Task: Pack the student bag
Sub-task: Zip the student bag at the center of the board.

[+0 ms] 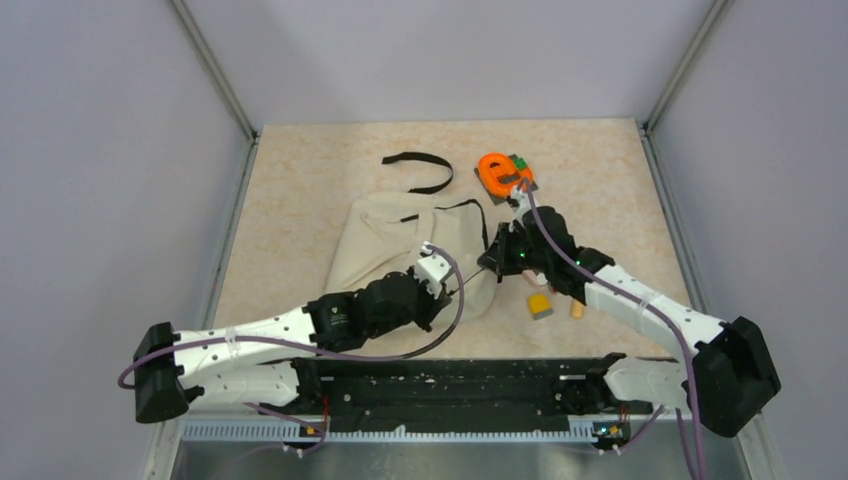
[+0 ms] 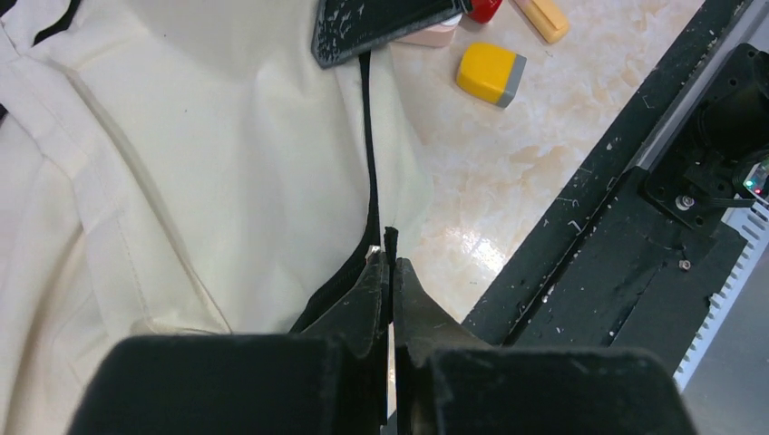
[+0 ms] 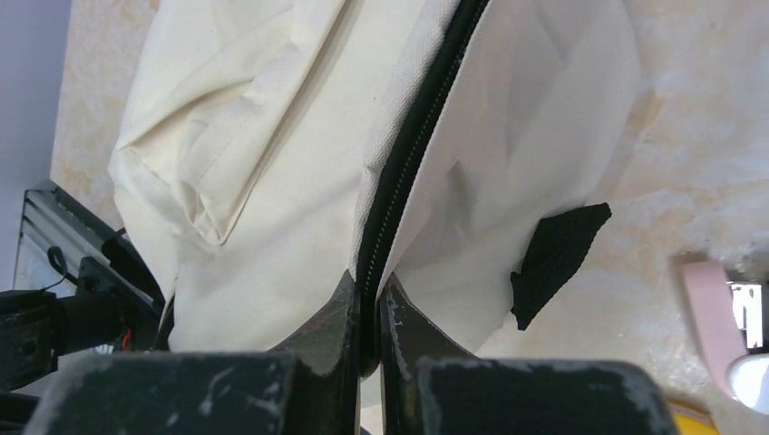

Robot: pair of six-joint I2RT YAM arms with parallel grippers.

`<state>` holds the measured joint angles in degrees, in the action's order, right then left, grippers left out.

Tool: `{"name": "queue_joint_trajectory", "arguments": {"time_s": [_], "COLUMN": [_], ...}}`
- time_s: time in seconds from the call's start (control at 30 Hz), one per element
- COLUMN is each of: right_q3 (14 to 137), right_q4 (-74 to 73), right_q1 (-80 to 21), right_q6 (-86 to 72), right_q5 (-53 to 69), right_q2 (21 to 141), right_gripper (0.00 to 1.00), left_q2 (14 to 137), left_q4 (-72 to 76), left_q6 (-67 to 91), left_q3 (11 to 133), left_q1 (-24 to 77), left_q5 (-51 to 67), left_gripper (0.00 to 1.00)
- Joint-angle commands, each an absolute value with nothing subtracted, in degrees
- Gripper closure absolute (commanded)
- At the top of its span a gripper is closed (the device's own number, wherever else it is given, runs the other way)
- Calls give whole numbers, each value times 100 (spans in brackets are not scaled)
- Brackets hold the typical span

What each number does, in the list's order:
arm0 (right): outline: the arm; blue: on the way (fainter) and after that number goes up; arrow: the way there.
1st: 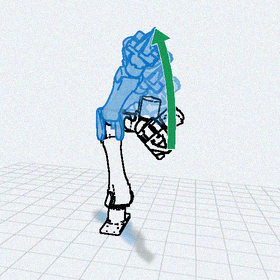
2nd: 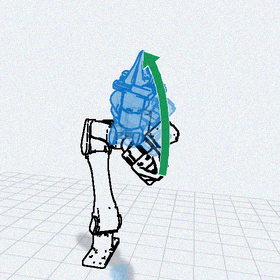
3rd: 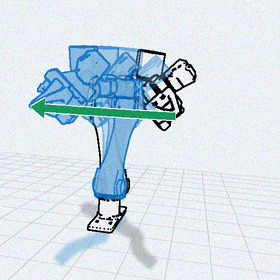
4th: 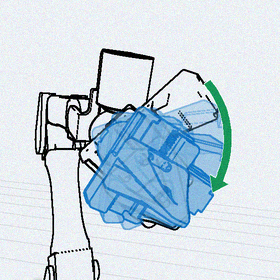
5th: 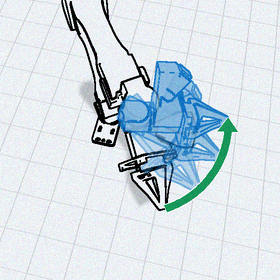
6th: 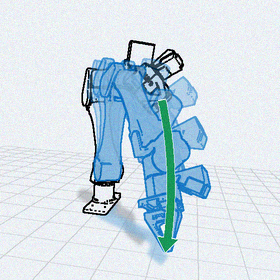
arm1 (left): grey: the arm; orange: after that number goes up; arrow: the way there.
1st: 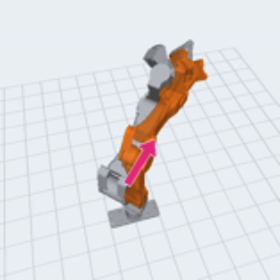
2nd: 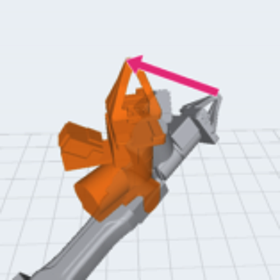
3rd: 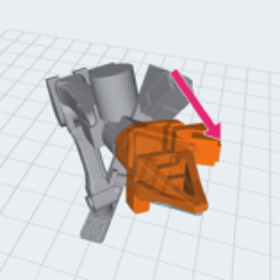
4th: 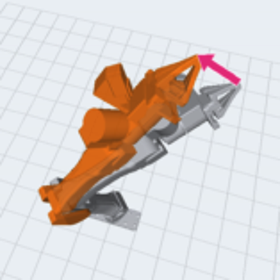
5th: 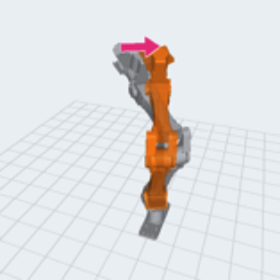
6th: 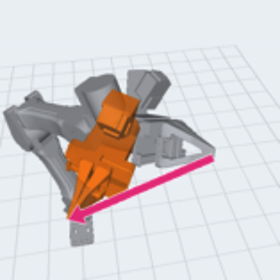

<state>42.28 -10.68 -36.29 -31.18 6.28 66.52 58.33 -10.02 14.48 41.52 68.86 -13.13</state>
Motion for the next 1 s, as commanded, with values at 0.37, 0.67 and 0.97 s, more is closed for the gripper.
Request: {"name": "queue_joint_trajectory", "arguments": {"time_s": [0.37,0.67,0.97], "right_q3": [5317,5725,6301], "right_q4": [-578,-355,-229], "right_q1": [-2055,-1486,-1419], "right_q6": [-2080,-1969,-1732], "right_q5": [355,548,251], "right_q2": [7638,8207,8647], "right_gripper": [100,100,100], "left_q2": [5440,5285,5049], "left_q4": [-520,-433,-363], "left_q6": [1508,1646,2182], "left_q3": [3298,2875,2259], "left_q1": [6341,5833,5779], "left_q5": [-927,-335,-664], "left_gripper": [100,100,100]}}
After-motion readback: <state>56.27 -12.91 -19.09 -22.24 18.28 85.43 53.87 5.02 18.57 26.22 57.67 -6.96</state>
